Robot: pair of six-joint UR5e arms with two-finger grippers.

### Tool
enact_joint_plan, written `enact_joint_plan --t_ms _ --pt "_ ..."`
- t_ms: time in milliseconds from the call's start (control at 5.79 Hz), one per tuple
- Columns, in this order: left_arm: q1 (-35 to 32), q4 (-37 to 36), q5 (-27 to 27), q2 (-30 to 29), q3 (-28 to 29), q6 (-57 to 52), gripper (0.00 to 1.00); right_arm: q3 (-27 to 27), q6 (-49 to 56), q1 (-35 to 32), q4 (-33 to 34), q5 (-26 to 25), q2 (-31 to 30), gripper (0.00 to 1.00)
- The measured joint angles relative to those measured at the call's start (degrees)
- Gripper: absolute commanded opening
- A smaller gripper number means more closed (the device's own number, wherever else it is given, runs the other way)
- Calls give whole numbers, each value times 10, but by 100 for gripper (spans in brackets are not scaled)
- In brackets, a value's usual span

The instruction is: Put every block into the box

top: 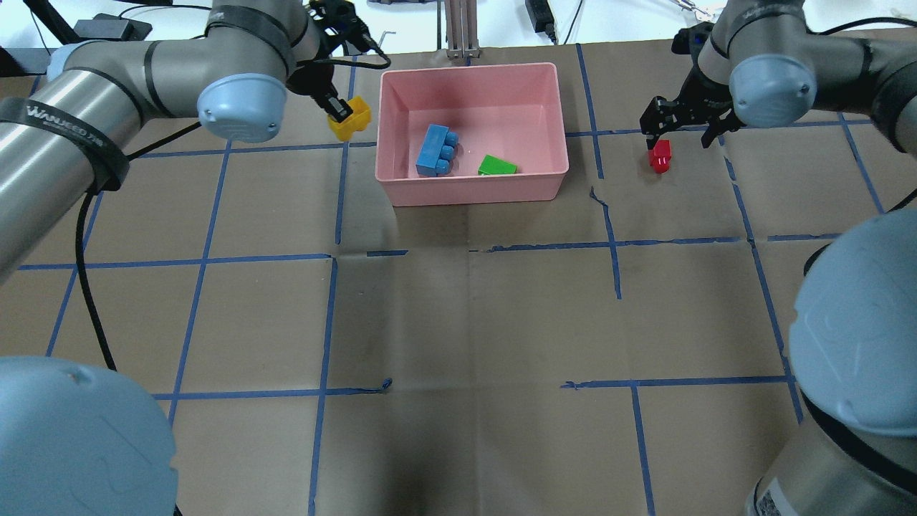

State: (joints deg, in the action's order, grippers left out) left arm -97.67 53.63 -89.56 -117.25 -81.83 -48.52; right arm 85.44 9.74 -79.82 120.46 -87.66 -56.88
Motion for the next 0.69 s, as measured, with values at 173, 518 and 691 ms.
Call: enact_joint_plan --t_ms 173,518,691 --pt "-20 -61 29 -29 1 -6 49 -18 -4 0 12 1 30 99" --pt "-30 -121 87 -72 -3 -4 96 -36 -6 0 13 1 59 88" --pt "-30 -112 92 -69 -3 0 96 -37 -6 0 11 1 62 66"
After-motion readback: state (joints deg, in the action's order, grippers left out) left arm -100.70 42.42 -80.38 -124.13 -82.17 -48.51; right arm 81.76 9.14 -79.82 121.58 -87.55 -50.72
